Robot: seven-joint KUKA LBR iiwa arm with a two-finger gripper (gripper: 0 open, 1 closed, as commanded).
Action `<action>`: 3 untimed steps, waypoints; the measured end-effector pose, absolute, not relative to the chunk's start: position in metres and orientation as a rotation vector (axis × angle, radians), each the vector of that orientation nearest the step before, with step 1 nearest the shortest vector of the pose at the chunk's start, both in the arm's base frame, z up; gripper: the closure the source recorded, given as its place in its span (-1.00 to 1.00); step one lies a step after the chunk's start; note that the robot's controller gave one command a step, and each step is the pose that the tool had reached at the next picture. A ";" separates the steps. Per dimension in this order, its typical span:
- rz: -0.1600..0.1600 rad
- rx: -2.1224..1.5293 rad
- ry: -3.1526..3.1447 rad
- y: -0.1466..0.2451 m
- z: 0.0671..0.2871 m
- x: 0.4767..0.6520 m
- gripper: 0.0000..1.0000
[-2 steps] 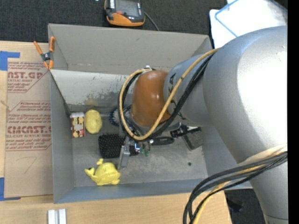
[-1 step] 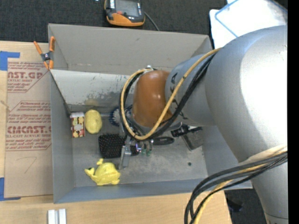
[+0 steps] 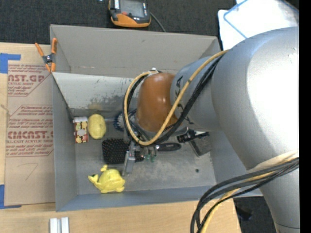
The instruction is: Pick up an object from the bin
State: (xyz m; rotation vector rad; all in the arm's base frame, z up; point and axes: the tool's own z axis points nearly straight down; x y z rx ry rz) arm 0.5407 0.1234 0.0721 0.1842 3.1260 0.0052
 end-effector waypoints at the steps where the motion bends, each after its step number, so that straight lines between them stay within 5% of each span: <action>1: 0.011 0.162 3.118 0.123 0.075 0.543 1.00; 2: 0.012 0.163 3.118 0.123 0.075 0.543 1.00; 3: 0.010 0.162 3.122 0.123 0.103 0.541 1.00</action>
Offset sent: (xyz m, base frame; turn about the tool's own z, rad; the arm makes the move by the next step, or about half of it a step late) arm 0.0000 0.0000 0.0000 0.0000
